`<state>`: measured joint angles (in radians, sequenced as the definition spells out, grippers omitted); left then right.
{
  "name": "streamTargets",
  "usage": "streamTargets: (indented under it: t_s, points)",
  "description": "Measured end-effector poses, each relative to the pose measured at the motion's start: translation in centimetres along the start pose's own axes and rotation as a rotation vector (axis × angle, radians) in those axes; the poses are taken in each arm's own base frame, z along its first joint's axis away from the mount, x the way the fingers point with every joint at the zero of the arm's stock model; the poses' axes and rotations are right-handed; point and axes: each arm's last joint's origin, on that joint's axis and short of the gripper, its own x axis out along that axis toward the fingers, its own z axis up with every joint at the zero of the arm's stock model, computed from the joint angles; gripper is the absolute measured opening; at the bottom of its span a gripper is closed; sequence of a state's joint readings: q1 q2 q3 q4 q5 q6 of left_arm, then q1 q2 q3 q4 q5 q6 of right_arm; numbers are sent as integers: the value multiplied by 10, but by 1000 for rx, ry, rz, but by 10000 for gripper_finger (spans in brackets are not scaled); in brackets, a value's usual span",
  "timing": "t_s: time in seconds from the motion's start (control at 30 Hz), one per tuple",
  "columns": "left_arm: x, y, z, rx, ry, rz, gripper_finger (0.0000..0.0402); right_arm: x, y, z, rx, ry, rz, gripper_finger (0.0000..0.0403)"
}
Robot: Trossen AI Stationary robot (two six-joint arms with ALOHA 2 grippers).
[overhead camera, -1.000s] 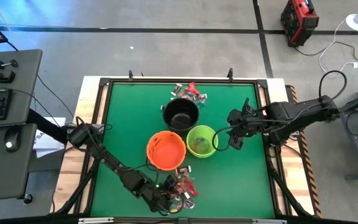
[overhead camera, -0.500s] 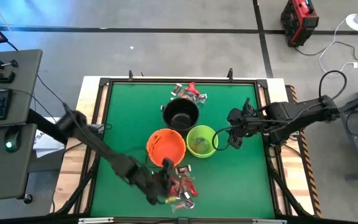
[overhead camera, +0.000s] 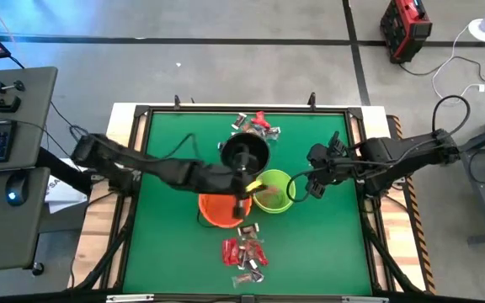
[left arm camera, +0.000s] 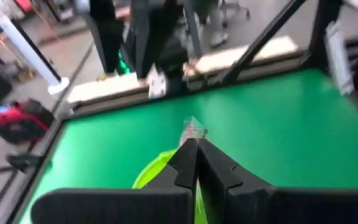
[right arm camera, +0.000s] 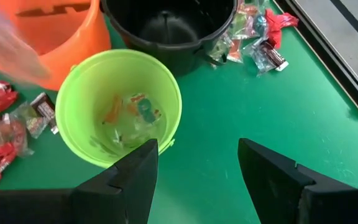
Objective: Sort candy by brand, put in halloween buckets
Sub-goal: Put the orange gummy into the green bucket, then put the blue gummy into the green bucket
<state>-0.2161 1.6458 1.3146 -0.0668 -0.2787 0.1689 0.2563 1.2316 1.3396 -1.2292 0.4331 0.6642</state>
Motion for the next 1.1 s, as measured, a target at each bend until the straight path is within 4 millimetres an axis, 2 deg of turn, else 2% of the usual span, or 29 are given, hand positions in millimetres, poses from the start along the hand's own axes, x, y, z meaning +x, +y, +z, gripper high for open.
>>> streamTargets:
  t_s: [0.13, 0.33, 0.5, 0.57, 0.63, 0.73, 0.87, 0.97, 1.1]
  points:
    - [32, 0, -21, -7, 56, 35, 5, 2, -3, 3, 32, -7, -13, 215]
    - [47, -6, -35, -41, 92, 1, 54, 4, -8, 7, 63, -18, -32, 215]
    - [37, -3, -26, -52, 61, 11, 133, 6, -11, 10, 86, -26, -29, 215]
    - [24, -2, -14, -71, 47, -6, 164, 6, -11, 11, 90, -15, -14, 215]
    - [3, -5, 0, -75, 40, -67, 190, 6, -10, 10, 90, -1, 4, 215]
    - [-28, -25, 8, -21, 69, -258, 216, 6, -9, 10, 88, 23, 35, 215]
    - [-41, -70, -3, 94, 148, -457, 224, 6, -8, 9, 86, 37, 57, 215]
    - [-28, -101, -9, 80, 124, -554, 225, 6, -8, 9, 84, 36, 57, 215]
    - [7, -128, -31, 39, 176, -604, 225, 6, -8, 9, 83, 35, 58, 215]
